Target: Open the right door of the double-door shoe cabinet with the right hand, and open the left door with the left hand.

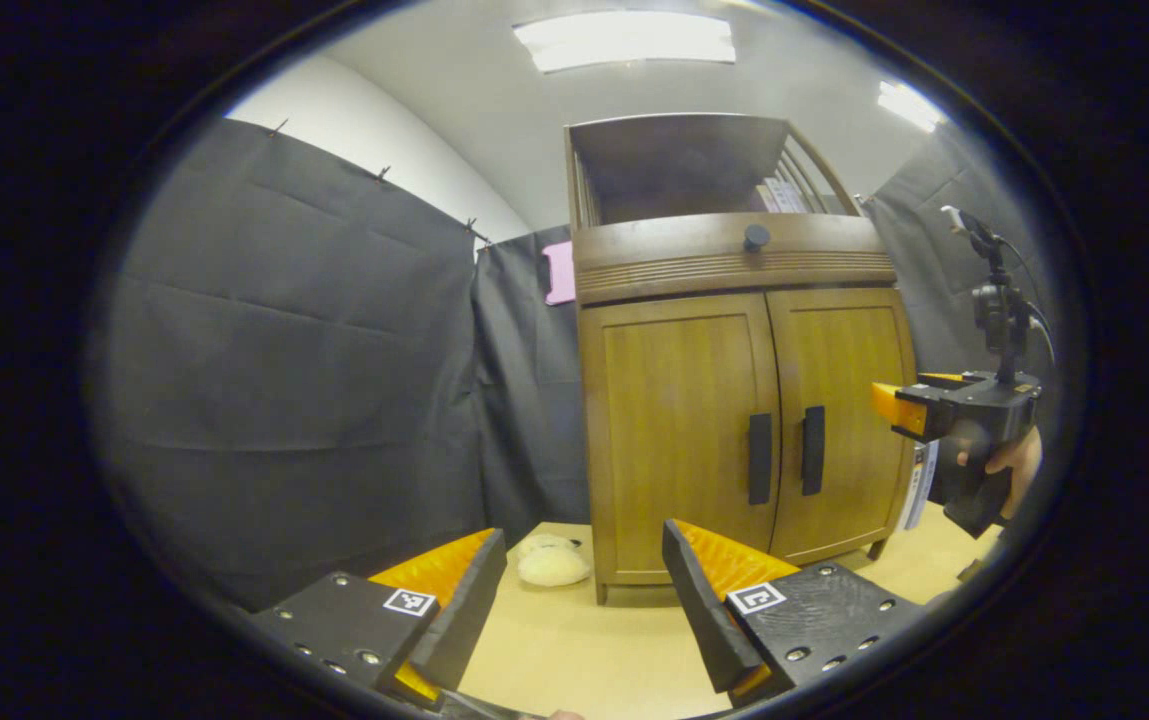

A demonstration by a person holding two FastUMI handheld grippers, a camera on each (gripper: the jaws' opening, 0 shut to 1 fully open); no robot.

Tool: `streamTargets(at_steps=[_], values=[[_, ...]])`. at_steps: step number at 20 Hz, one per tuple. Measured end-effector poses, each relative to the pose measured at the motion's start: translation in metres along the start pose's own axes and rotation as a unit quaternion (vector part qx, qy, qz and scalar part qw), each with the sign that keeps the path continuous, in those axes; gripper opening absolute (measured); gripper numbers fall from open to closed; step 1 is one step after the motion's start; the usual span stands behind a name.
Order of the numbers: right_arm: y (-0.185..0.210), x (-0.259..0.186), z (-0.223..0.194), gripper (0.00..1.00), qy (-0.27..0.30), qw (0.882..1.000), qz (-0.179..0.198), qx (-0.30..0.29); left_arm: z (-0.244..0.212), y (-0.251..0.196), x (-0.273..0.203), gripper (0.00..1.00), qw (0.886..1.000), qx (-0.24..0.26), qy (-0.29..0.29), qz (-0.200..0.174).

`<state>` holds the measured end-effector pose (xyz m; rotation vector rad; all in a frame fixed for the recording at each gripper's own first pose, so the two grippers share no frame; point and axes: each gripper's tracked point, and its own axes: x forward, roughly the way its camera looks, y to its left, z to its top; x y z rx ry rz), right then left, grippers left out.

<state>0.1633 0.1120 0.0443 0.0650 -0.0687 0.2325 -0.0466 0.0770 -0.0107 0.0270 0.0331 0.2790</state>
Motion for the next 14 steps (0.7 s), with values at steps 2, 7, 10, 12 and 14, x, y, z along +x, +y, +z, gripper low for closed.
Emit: streamTargets(at_steps=[2,7,10,12,14], values=[[0.006,0.014,-0.009,0.96,0.004,1.000,0.006,0.006,0.000,0.003,-0.003,0.84,1.000,0.000,0.005,0.015],[0.019,0.043,-0.032,0.96,0.022,0.999,0.022,0.013,-0.006,0.012,-0.006,0.87,0.999,0.007,0.021,0.049],[0.024,0.059,-0.045,0.95,0.035,0.999,0.028,0.019,-0.007,0.016,-0.009,0.90,0.997,0.006,0.027,0.068],[0.031,0.071,-0.054,0.95,0.046,0.998,0.035,0.018,-0.009,0.018,-0.010,0.90,0.997,0.007,0.032,0.075],[0.037,0.081,-0.065,0.94,0.062,0.997,0.040,0.013,-0.011,0.021,-0.012,0.90,0.996,0.010,0.039,0.081]])
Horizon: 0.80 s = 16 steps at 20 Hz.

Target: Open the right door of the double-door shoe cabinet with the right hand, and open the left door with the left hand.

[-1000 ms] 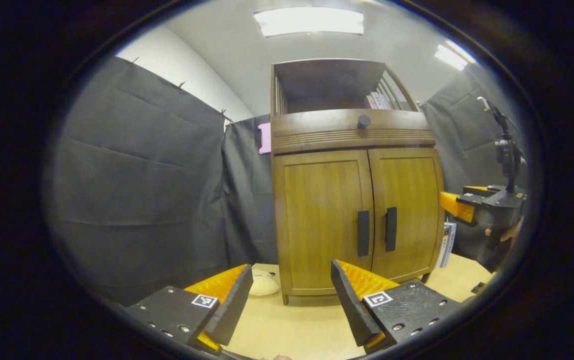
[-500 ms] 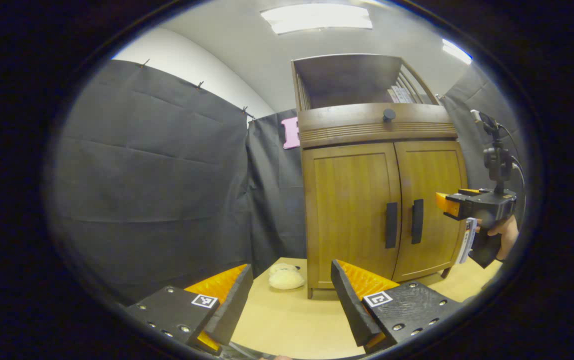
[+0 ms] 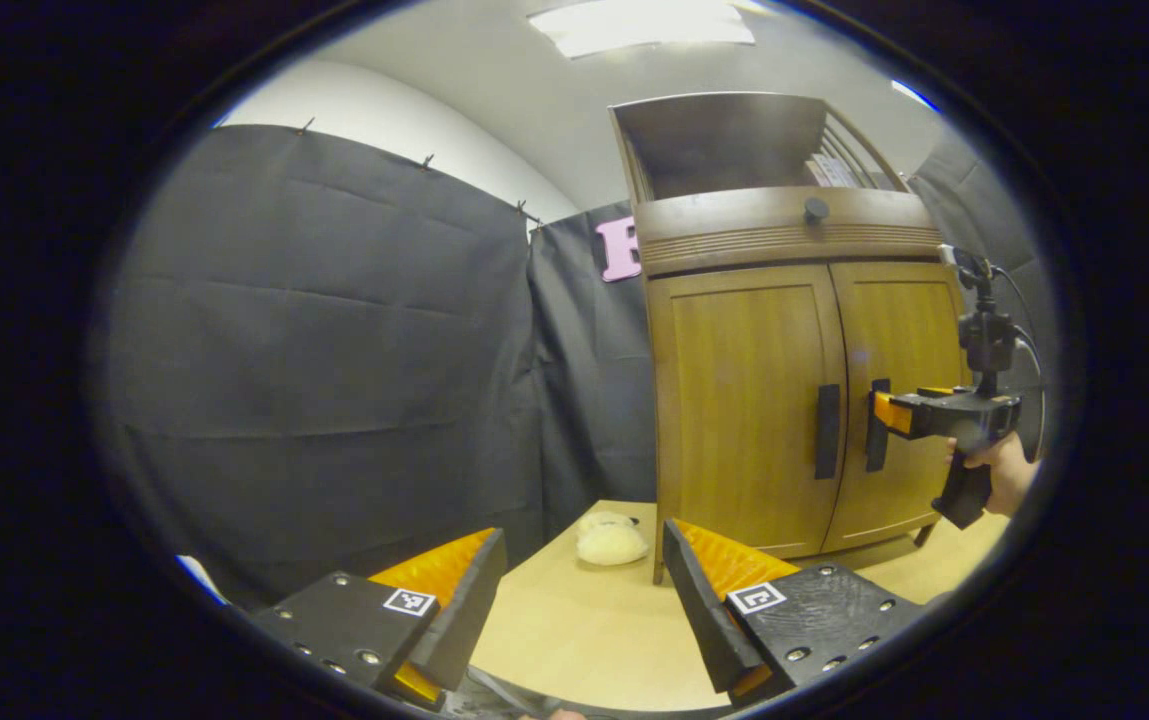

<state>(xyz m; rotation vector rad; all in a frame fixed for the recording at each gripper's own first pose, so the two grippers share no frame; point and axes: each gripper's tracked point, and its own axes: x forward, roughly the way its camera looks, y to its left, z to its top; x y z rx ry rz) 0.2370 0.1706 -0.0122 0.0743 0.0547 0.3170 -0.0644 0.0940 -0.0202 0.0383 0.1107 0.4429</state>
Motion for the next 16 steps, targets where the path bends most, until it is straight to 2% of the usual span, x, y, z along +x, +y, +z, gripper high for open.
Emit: streamTargets(at_steps=[2,6,7,10,13,14,15,16], values=[[0.002,0.008,-0.006,0.94,0.014,1.000,0.001,-0.002,-0.001,0.001,0.000,0.90,1.000,0.003,0.005,0.006],[0.018,0.019,-0.022,0.80,0.033,0.999,0.019,0.008,-0.004,0.004,-0.002,0.90,1.000,0.007,0.009,0.015],[0.020,0.023,-0.027,0.73,0.038,0.999,0.020,0.009,-0.004,0.004,-0.002,0.90,1.000,0.008,0.009,0.017],[0.022,0.032,-0.035,0.65,0.050,0.999,0.013,0.013,0.000,0.008,-0.003,0.90,1.000,0.014,0.007,0.019],[0.022,0.035,-0.036,0.34,0.052,0.999,0.010,0.012,0.001,0.008,-0.005,0.90,1.000,0.014,0.009,0.018],[0.021,0.034,-0.035,0.32,0.053,0.998,0.012,0.013,0.003,0.008,-0.005,0.90,1.000,0.012,0.009,0.016],[0.022,0.032,-0.036,0.26,0.059,0.998,0.013,0.016,0.005,0.008,-0.006,0.90,1.000,0.010,0.005,0.016],[0.023,0.029,-0.036,0.24,0.064,0.998,0.015,0.020,0.009,0.009,-0.005,0.96,1.000,0.009,-0.001,0.016]])
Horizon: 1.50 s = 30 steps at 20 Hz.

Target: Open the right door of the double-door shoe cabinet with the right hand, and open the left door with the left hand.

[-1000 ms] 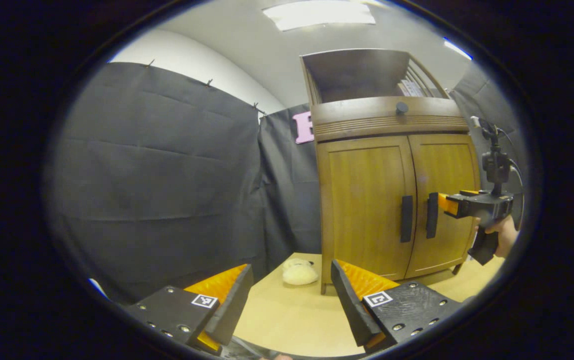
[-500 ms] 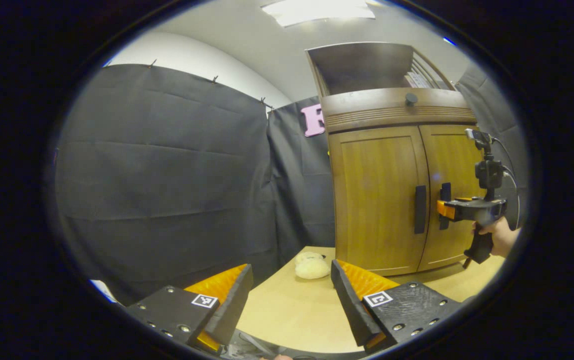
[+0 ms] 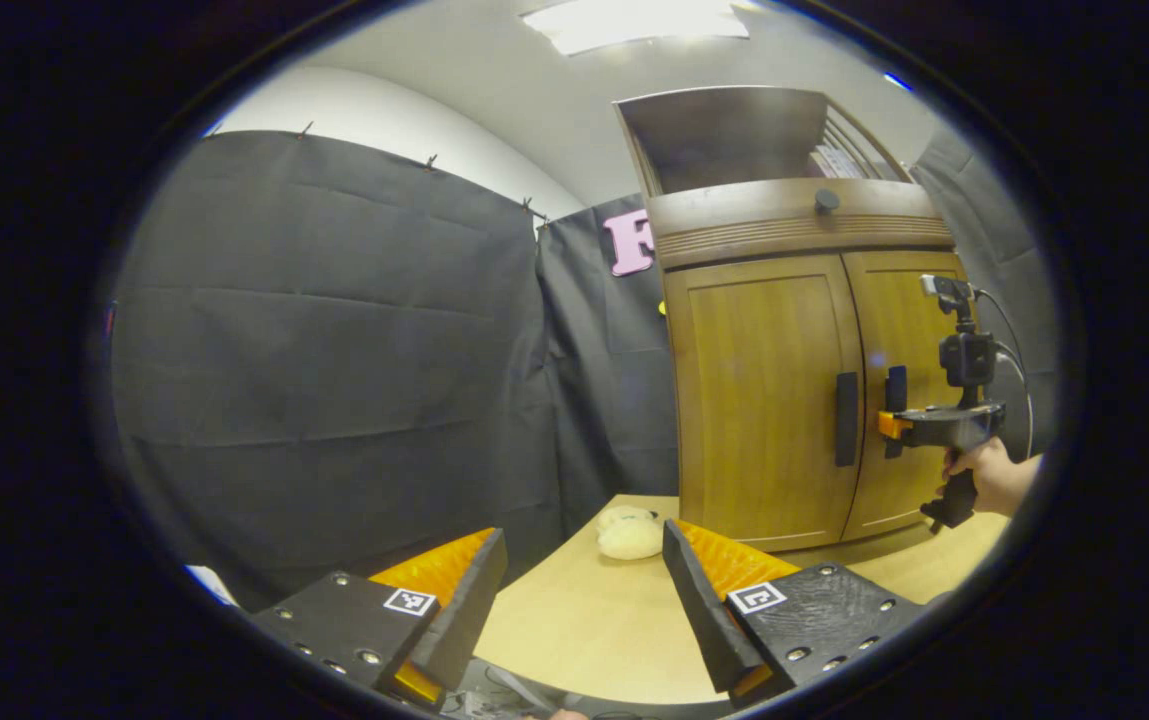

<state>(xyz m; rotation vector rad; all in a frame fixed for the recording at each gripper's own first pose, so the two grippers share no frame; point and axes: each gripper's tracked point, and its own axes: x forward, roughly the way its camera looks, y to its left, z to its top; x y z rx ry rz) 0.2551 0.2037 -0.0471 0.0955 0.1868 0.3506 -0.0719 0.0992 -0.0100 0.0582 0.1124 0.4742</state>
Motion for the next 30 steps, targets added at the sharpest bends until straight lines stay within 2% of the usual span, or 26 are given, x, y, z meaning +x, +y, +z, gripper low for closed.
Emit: streamTargets(at_steps=[1,4,5,6,12,30], values=[[0.001,-0.002,0.000,0.20,0.004,1.000,0.001,0.002,0.003,0.000,0.001,0.90,1.000,-0.001,-0.007,-0.003],[-0.001,-0.016,-0.002,0.20,0.006,1.000,0.004,-0.003,0.009,-0.001,0.002,0.90,1.000,0.002,-0.022,-0.018],[0.000,-0.022,-0.003,0.20,0.005,1.000,0.005,-0.002,0.009,-0.002,0.003,0.96,0.999,0.002,-0.026,-0.023],[-0.001,-0.027,-0.003,0.22,0.006,1.000,0.006,-0.001,0.009,-0.004,0.004,0.90,0.999,0.000,-0.028,-0.029],[-0.005,-0.065,-0.001,0.22,0.001,1.000,0.007,0.002,0.012,-0.014,0.001,0.90,0.998,-0.012,-0.030,-0.056],[-0.037,-0.151,-0.006,0.20,0.004,1.000,-0.022,0.003,0.030,-0.031,-0.017,0.90,0.990,-0.017,-0.048,-0.129]])
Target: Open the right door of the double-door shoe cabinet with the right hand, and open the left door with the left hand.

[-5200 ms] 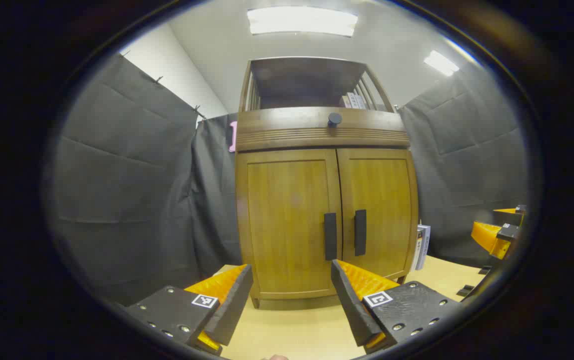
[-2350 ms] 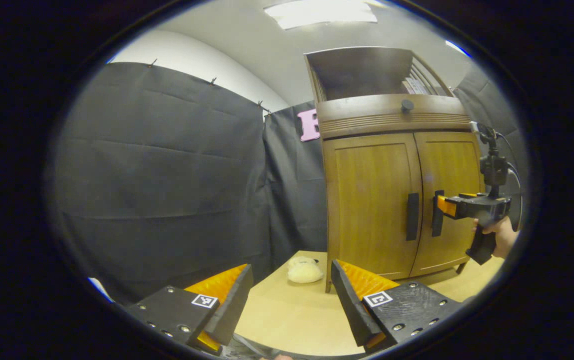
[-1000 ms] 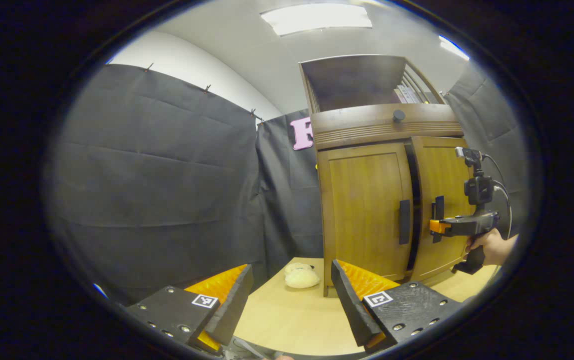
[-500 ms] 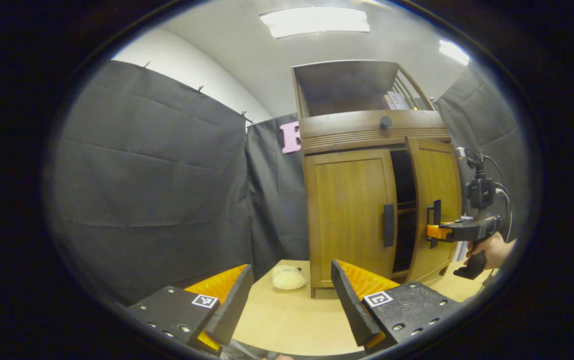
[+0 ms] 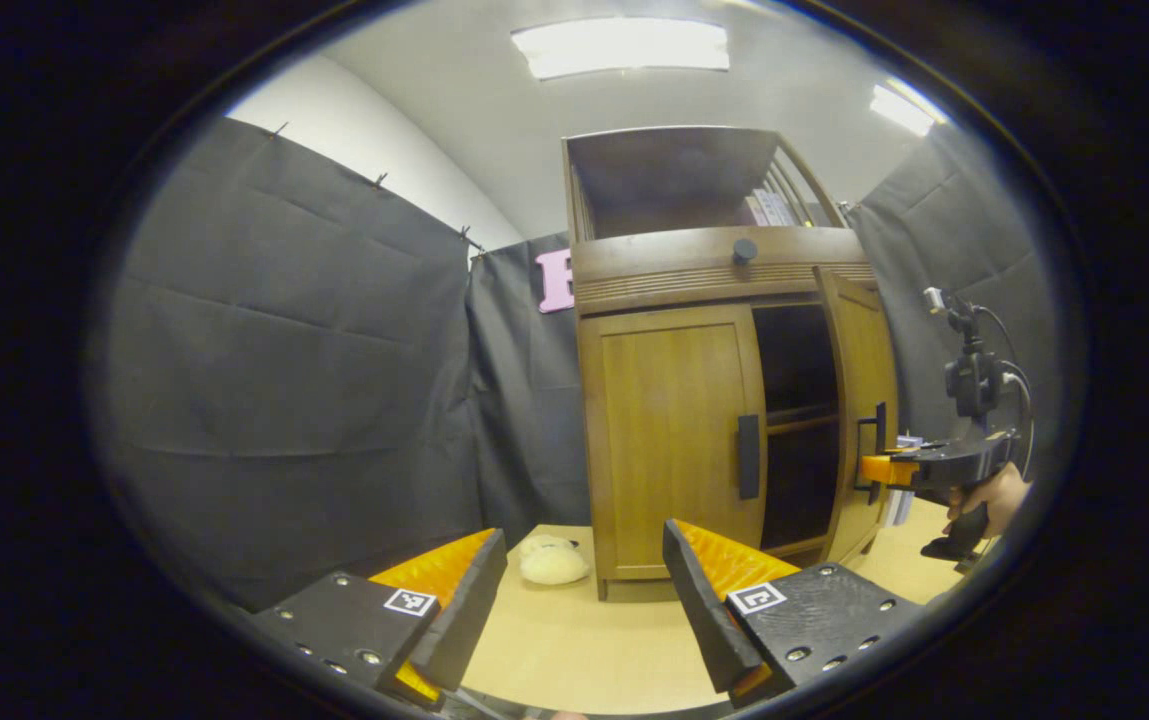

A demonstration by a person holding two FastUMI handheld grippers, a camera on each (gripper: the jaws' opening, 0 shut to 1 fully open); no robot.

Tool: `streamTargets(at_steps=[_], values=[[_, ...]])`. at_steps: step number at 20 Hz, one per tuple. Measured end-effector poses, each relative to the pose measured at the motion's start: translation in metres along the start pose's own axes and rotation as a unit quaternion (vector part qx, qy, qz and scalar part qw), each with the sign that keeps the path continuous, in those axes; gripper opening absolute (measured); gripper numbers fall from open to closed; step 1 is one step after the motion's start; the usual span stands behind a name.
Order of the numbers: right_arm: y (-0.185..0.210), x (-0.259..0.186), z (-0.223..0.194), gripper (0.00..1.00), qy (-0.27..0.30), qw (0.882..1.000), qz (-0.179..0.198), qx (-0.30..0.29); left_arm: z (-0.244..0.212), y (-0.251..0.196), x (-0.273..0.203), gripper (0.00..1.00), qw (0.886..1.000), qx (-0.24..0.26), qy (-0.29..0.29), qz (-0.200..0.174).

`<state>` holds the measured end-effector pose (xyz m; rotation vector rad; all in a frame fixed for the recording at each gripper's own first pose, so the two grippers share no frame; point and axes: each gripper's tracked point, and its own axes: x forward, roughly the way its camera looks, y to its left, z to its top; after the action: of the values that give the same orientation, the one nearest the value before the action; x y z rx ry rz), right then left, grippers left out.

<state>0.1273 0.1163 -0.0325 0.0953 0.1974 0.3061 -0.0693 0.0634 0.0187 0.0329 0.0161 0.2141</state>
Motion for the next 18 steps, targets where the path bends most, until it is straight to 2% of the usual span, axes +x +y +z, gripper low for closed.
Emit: streamTargets(at_steps=[7,8,9,10,13,18], values=[[-0.025,-0.028,-0.001,0.22,0.003,1.000,-0.015,0.010,0.000,-0.013,0.000,0.90,0.999,-0.006,-0.001,-0.039],[-0.028,-0.030,-0.001,0.22,0.003,1.000,-0.017,0.008,0.001,-0.014,0.000,0.93,0.999,-0.006,-0.001,-0.045],[-0.032,-0.034,-0.002,0.22,0.003,1.000,-0.019,0.004,0.000,-0.016,0.001,0.90,0.999,-0.006,-0.002,-0.051],[-0.037,-0.038,-0.001,0.21,0.002,1.000,-0.023,0.002,0.002,-0.017,0.002,0.93,0.998,-0.006,-0.003,-0.057],[-0.054,-0.053,-0.002,0.19,0.002,0.999,-0.040,0.001,0.006,-0.025,0.006,0.84,0.997,-0.009,-0.005,-0.072],[-0.081,-0.074,-0.001,0.19,0.002,0.998,-0.063,-0.006,0.009,-0.059,0.019,0.84,0.994,-0.017,-0.007,-0.103]])
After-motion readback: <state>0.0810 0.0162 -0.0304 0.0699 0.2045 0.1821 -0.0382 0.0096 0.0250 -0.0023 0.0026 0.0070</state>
